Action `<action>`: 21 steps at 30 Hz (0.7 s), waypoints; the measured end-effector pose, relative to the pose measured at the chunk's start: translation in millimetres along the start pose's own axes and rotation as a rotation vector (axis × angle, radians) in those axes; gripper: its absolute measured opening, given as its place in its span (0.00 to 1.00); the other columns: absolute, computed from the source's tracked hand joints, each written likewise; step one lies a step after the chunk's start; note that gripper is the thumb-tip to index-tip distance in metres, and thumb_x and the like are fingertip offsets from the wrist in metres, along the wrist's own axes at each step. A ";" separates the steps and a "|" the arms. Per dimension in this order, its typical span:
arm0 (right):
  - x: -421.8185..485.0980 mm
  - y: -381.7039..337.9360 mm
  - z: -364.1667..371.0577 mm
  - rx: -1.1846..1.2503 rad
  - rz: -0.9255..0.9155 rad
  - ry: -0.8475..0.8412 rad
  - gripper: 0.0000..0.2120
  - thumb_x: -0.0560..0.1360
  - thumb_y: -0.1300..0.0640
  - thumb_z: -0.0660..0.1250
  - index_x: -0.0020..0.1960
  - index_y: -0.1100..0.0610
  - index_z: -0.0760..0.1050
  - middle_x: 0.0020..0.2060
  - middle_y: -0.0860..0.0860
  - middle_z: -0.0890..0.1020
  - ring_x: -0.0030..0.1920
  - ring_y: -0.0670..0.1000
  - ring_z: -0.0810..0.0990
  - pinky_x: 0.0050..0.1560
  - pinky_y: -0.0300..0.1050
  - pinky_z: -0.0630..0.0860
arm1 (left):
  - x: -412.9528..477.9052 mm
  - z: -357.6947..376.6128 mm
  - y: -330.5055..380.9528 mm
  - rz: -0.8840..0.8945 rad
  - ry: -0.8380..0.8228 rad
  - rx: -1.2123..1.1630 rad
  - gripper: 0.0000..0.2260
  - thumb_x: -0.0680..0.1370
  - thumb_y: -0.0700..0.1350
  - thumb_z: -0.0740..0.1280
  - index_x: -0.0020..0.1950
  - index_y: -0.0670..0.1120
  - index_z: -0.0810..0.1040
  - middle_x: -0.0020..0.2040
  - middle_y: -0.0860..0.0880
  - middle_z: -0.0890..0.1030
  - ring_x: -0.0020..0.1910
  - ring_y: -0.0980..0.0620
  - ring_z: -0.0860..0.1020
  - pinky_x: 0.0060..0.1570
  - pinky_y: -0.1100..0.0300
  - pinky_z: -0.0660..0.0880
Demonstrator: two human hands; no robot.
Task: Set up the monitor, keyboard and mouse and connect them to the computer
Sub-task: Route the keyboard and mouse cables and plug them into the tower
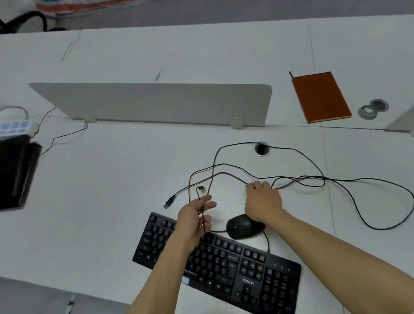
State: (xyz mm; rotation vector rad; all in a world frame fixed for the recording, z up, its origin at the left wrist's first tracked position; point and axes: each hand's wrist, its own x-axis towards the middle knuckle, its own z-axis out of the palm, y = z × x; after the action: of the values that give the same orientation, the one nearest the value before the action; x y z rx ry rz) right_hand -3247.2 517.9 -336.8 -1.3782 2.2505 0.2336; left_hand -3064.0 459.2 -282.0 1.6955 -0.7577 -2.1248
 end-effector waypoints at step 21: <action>-77.3 43.8 -11.9 0.494 -0.237 0.124 0.08 0.84 0.49 0.51 0.53 0.48 0.67 0.41 0.44 0.84 0.42 0.48 0.80 0.53 0.48 0.76 | 12.5 79.3 36.5 0.019 -0.150 0.043 0.11 0.83 0.38 0.57 0.60 0.43 0.78 0.49 0.49 0.86 0.48 0.49 0.82 0.50 0.57 0.78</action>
State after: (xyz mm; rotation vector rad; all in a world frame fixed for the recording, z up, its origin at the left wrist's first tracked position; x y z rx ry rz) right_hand -3260.5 595.1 -293.4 -1.3874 2.0227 -0.4681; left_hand -3146.5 439.2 -258.3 1.5562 -0.8636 -2.2574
